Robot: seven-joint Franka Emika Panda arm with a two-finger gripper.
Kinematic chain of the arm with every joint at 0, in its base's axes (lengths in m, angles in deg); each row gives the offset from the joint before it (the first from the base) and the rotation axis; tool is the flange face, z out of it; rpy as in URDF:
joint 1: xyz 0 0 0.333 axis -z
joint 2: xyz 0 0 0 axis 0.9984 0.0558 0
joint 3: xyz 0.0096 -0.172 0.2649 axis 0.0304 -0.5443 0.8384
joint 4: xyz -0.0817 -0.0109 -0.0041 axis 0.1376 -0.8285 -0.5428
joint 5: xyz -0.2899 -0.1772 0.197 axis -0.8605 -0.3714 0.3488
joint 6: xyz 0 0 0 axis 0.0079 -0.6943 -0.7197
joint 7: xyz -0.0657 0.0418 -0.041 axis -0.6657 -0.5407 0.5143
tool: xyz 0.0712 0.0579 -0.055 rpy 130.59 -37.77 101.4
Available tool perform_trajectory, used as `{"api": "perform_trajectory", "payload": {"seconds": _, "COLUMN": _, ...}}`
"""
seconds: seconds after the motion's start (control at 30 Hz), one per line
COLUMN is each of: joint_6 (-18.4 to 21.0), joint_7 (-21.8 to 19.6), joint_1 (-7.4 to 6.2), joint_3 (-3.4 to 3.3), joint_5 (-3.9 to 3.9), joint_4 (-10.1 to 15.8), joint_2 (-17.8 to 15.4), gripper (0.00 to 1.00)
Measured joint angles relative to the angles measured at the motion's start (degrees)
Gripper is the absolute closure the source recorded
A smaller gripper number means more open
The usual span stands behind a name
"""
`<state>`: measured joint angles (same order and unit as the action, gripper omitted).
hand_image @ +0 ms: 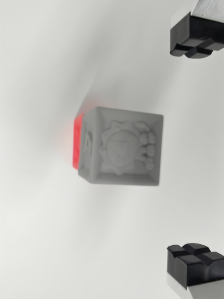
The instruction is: Destack cube
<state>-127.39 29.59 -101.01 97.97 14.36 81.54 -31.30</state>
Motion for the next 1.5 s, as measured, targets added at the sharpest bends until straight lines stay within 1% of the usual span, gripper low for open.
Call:
{"api": "perform_trajectory", "payload": {"seconds": 0.2, "joint_6": -4.09, "joint_7": -1.18, "joint_1": 0.0, "joint_3": -0.28, "joint_5": -1.63, "joint_4": 0.44, "joint_2": 3.87, "gripper": 0.0}}
{"api": "perform_trajectory", "payload": {"seconds": 0.23, "joint_6": -4.39, "joint_7": -1.29, "joint_1": 0.0, "joint_3": -0.3, "joint_5": -1.77, "joint_4": 0.46, "joint_2": 4.13, "gripper": 0.0}}
{"api": "perform_trajectory", "payload": {"seconds": 0.33, "joint_6": -6.19, "joint_7": -1.92, "joint_1": -0.02, "joint_3": -0.46, "joint_5": -2.67, "joint_4": 0.5, "joint_2": 5.87, "gripper": 0.0}}
{"api": "perform_trajectory", "payload": {"seconds": 0.43, "joint_6": -8.05, "joint_7": -2.67, "joint_1": -0.07, "joint_3": -0.72, "joint_5": -3.73, "joint_4": 0.51, "joint_2": 7.84, "gripper": 0.0}}
{"api": "perform_trajectory", "payload": {"seconds": 0.47, "joint_6": -8.34, "joint_7": -2.77, "joint_1": -0.07, "joint_3": -0.77, "joint_5": -3.9, "joint_4": 0.5, "joint_2": 8.16, "gripper": 0.0}}
{"api": "perform_trajectory", "payload": {"seconds": 0.63, "joint_6": -11.03, "joint_7": -3.96, "joint_1": -0.33, "joint_3": -1.38, "joint_5": -5.59, "joint_4": 0.45, "joint_2": 11.02, "gripper": 0.0}}
{"api": "perform_trajectory", "payload": {"seconds": 0.77, "joint_6": -12.61, "joint_7": -4.75, "joint_1": -0.69, "joint_3": -1.89, "joint_5": -6.59, "joint_4": 0.3, "joint_2": 12.74, "gripper": 0.0}}
{"api": "perform_trajectory", "payload": {"seconds": 1.0, "joint_6": -14.39, "joint_7": -5.59, "joint_1": -1.23, "joint_3": -2.68, "joint_5": -7.69, "joint_4": 0.01, "joint_2": 14.86, "gripper": 0.0}}
{"api": "perform_trajectory", "payload": {"seconds": 1.17, "joint_6": -15.0, "joint_7": -5.83, "joint_1": -1.52, "joint_3": -3.02, "joint_5": -8.01, "joint_4": -0.11, "joint_2": 15.53, "gripper": 0.0}}
{"api": "perform_trajectory", "payload": {"seconds": 1.2, "joint_6": -15.05, "joint_7": -5.84, "joint_1": -1.56, "joint_3": -3.07, "joint_5": -8.02, "joint_4": -0.12, "joint_2": 15.59, "gripper": 1.0}}
{"api": "perform_trajectory", "payload": {"seconds": 1.5, "joint_6": -15.11, "joint_7": -5.87, "joint_1": -1.59, "joint_3": -3.12, "joint_5": -8.03, "joint_4": -0.15, "joint_2": 15.64, "gripper": 1.0}}
